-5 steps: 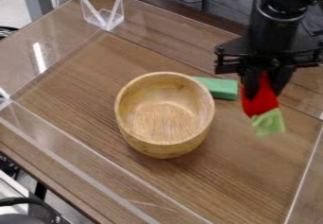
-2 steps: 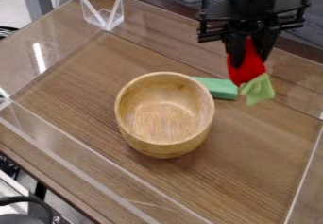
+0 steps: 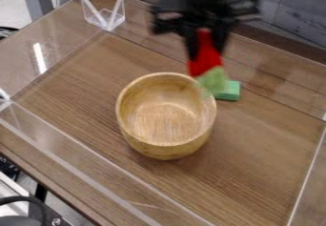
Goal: Move the red fruit to the left
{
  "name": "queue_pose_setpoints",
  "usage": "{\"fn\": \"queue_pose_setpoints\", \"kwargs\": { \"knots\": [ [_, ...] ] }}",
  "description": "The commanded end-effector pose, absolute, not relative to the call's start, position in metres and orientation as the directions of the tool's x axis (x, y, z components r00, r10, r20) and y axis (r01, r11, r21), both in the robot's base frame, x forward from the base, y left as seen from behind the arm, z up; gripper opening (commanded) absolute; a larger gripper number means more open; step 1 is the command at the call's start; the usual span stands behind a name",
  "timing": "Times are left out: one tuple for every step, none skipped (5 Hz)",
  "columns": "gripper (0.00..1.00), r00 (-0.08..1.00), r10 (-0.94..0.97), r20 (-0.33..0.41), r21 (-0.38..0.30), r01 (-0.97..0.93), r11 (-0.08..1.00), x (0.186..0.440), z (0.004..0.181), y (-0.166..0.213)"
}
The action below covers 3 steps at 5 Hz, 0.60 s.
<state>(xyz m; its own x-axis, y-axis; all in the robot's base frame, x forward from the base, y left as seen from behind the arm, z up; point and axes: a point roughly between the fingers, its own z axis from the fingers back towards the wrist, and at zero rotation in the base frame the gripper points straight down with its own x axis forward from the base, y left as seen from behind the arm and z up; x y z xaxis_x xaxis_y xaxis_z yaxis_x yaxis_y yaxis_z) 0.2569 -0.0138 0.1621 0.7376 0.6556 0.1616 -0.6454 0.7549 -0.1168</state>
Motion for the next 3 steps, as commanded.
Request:
{"fn": "queue_pose_setpoints", "kwargs": {
  "knots": [
    [0.00,0.796,0.571,0.203,-0.116,-0.559,0.821,0.243,0.165,0.012],
    [0.00,0.846,0.490,0.213,-0.090,-0.482,0.872,0.232,0.157,0.036],
    [0.00,0.881,0.420,0.217,-0.074,-0.414,0.907,0.231,0.155,0.061]
  ]
}}
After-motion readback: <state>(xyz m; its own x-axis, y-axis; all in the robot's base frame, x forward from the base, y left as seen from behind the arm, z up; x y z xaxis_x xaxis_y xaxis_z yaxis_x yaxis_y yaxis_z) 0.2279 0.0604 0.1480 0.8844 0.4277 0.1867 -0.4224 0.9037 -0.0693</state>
